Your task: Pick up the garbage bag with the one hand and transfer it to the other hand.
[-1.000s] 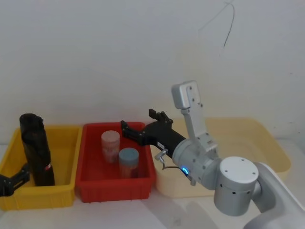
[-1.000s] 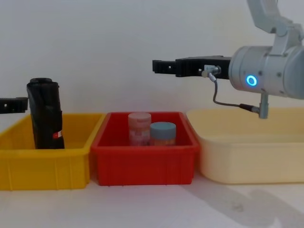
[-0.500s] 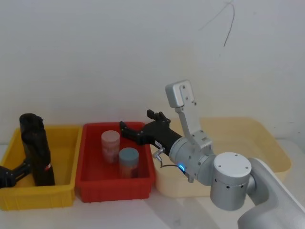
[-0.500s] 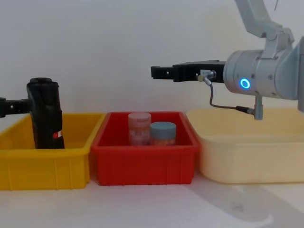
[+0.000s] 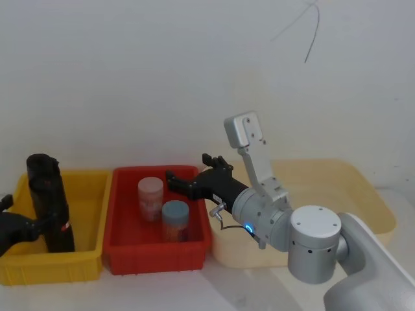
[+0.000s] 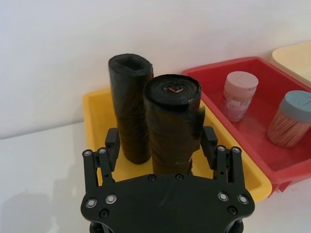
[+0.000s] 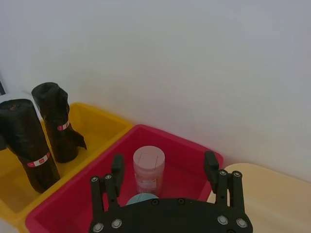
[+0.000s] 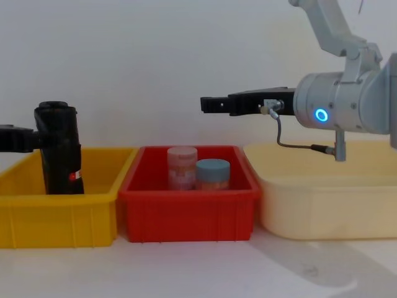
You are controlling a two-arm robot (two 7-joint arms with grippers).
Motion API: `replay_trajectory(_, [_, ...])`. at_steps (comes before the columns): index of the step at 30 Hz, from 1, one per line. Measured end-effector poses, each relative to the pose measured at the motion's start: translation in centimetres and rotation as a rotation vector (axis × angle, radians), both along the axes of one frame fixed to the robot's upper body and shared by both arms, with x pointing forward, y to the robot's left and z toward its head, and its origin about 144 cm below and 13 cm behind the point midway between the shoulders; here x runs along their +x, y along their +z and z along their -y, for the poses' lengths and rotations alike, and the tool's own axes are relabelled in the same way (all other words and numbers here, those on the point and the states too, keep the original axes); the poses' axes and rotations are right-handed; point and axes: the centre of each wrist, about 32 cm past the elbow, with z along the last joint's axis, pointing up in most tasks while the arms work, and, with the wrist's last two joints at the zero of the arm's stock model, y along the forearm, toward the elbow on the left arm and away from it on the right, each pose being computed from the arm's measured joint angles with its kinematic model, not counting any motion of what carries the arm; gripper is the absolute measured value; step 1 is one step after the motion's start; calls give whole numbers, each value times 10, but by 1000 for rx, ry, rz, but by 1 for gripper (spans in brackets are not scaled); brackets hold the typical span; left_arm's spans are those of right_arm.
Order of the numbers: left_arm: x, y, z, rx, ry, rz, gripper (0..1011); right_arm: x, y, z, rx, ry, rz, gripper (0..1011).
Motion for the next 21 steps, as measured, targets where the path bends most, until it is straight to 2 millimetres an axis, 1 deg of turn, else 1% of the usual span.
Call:
replay_trajectory(12, [23, -7, 5, -28, -31, -12, 1002, 1, -1, 0, -5, 12, -9, 999])
replay_trajectory(21, [33, -12, 8, -49, -53, -14, 1001, 1, -1, 0, -16, 23, -22, 1000])
